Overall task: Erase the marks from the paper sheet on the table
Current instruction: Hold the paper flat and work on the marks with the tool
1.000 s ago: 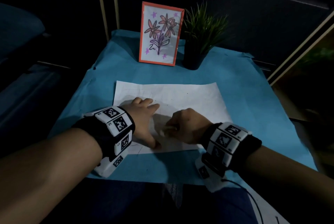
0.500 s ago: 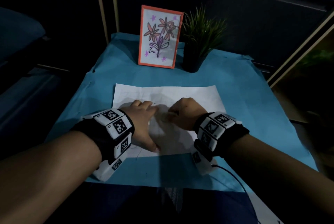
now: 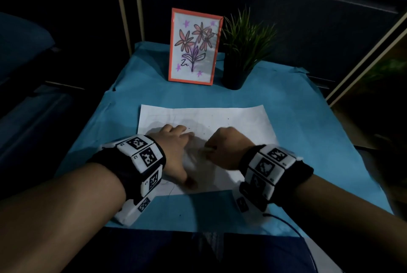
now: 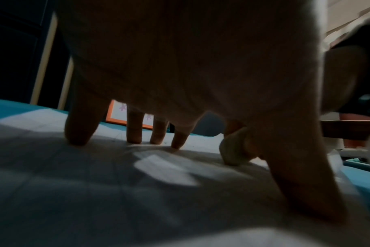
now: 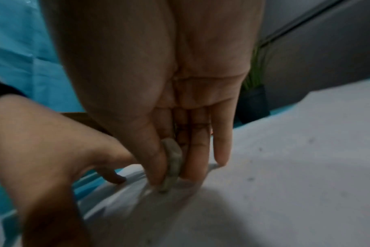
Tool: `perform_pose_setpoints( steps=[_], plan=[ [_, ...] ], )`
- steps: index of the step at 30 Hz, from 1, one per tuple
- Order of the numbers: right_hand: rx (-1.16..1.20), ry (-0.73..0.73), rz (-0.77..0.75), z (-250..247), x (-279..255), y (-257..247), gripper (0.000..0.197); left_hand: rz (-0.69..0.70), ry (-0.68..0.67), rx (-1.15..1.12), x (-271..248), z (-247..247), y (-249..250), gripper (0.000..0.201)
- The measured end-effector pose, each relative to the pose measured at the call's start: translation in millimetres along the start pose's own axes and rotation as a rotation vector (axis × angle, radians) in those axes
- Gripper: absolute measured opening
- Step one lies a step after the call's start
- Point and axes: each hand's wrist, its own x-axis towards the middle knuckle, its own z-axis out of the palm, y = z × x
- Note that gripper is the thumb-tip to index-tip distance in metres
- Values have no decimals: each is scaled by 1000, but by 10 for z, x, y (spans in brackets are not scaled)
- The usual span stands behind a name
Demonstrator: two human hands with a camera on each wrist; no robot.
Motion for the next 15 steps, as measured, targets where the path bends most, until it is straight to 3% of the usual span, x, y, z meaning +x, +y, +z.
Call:
perform_pose_setpoints(
  steps=[2, 7, 11, 15],
  plan=[
    [-8, -35, -33, 20, -53, -25, 25, 3, -25, 8, 1, -23, 9, 128],
    [34, 54, 57, -162, 144, 111, 25, 9, -69, 46, 10, -121, 28, 111],
    [0, 45, -28, -75, 69, 51, 21, 1, -97, 12, 61, -246, -3, 93],
    [52, 24, -60, -73, 21, 91, 21, 2, -96, 4, 131, -303, -45, 94]
  ],
)
